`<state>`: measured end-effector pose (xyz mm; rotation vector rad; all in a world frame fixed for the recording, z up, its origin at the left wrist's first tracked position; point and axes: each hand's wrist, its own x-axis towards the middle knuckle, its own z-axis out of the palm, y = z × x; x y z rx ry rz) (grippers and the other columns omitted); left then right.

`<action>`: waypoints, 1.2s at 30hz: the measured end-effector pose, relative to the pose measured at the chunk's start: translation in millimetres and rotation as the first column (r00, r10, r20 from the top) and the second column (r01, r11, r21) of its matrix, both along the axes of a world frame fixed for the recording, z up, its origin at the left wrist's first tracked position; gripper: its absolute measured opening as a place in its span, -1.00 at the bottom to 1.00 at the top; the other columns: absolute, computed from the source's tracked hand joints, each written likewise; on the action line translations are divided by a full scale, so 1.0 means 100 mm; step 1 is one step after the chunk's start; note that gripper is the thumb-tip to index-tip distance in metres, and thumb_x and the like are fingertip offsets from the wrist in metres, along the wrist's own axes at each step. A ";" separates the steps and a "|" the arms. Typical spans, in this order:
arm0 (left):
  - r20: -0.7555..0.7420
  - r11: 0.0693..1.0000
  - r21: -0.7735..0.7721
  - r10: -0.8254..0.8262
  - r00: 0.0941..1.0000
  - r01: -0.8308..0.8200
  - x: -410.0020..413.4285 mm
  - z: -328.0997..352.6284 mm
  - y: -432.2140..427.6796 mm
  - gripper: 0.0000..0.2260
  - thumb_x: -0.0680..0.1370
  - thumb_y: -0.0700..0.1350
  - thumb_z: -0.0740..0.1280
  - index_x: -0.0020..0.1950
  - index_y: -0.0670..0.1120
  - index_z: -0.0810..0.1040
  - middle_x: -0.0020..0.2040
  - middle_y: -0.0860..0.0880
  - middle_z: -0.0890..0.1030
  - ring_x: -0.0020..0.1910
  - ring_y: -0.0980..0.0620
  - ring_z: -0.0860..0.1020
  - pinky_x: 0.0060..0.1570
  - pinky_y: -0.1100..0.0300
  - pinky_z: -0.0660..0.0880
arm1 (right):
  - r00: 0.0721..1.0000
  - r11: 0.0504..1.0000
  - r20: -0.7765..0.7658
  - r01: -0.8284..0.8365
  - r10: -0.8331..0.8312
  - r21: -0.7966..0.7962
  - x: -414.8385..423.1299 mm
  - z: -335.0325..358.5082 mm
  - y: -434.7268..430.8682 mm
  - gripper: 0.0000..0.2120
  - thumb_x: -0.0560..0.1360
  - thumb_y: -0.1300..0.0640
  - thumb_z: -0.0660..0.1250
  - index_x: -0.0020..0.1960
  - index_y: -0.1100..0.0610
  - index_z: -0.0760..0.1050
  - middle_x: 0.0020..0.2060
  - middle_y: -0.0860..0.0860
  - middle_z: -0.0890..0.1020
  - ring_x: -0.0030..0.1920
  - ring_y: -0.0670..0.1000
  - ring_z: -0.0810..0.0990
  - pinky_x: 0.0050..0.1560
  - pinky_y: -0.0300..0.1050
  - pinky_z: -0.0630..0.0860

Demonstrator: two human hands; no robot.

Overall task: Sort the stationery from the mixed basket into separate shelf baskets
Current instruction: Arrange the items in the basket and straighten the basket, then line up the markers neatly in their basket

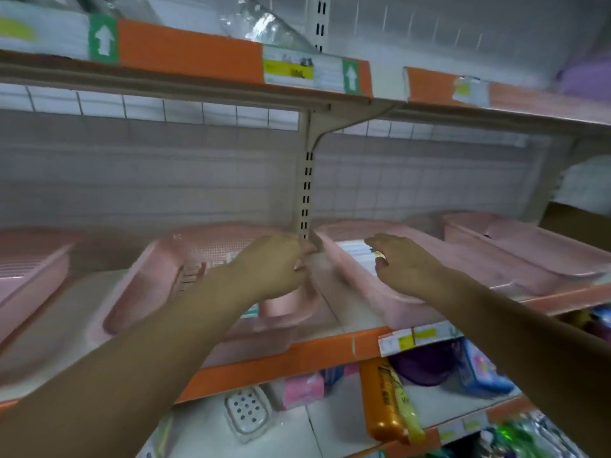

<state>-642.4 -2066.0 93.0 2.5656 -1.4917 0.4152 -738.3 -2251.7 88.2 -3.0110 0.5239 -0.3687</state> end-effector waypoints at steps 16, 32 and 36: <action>-0.200 0.981 0.100 0.184 0.962 -0.166 -0.20 -0.22 -1.89 -0.64 0.58 0.03 0.21 0.38 0.04 0.38 0.37 0.07 0.39 0.28 0.07 0.38 0.17 0.28 0.27 | 0.991 0.956 -0.077 -0.083 0.109 0.280 -0.48 -0.19 -2.19 -0.56 0.54 0.21 0.18 0.41 0.02 0.33 0.37 0.03 0.41 0.31 -0.02 0.42 0.11 -0.31 0.29; -0.920 0.637 -0.257 0.069 0.386 -0.726 0.19 -0.51 -1.88 -0.17 0.30 -0.20 0.47 0.48 -0.18 0.14 0.38 -0.09 0.33 0.28 -0.10 0.39 0.21 0.14 0.39 | 0.936 0.924 -0.164 -0.260 0.313 0.279 0.23 -0.25 -1.89 -0.56 0.55 0.24 0.16 0.41 0.07 0.32 0.39 0.03 0.35 0.32 0.00 0.37 0.09 -0.29 0.28; -0.925 0.629 -0.273 0.037 0.378 -0.728 0.28 -0.52 -1.89 -0.43 0.44 -0.41 0.29 0.43 -0.20 0.25 0.33 -0.13 0.39 0.20 -0.08 0.41 0.11 0.16 0.38 | 0.935 0.920 -0.163 -0.260 0.316 0.292 0.38 -0.26 -1.83 -0.57 0.55 0.25 0.16 0.41 0.09 0.33 0.39 0.06 0.35 0.24 0.03 0.46 0.16 -0.19 0.41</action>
